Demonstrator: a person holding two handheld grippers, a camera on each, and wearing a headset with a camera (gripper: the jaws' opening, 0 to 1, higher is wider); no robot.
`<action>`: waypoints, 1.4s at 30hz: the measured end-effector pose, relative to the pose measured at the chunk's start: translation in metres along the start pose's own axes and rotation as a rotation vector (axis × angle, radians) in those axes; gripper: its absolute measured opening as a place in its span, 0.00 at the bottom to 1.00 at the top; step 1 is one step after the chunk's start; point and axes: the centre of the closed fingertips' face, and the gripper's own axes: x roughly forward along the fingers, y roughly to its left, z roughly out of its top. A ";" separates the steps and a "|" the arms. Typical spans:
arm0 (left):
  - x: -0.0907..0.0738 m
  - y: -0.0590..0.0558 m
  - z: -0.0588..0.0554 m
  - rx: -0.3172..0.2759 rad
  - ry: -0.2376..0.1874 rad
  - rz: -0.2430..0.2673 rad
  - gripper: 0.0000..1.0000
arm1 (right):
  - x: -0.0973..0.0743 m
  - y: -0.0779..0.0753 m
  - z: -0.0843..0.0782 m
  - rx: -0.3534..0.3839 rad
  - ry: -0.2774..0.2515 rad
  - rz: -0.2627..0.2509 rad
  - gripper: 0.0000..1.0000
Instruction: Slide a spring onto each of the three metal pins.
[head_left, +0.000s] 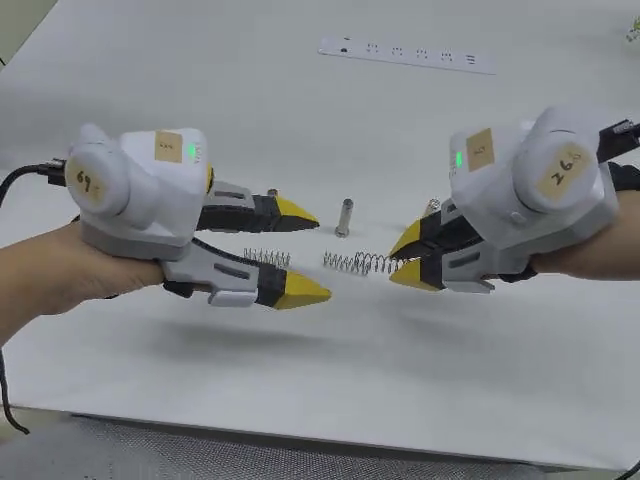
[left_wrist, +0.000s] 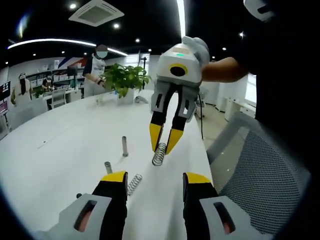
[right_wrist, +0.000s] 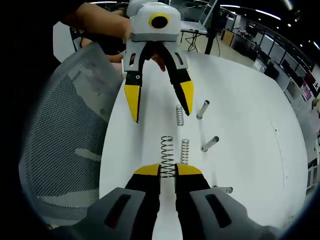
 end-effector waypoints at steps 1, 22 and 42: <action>0.001 -0.001 0.001 0.002 -0.001 -0.004 0.38 | 0.000 0.001 0.001 0.000 -0.001 0.001 0.08; 0.019 -0.007 0.014 0.016 -0.044 -0.060 0.21 | -0.003 0.008 0.012 0.015 -0.037 0.016 0.08; 0.021 -0.012 0.016 0.024 -0.058 -0.070 0.08 | -0.007 0.008 0.020 -0.012 -0.045 0.018 0.08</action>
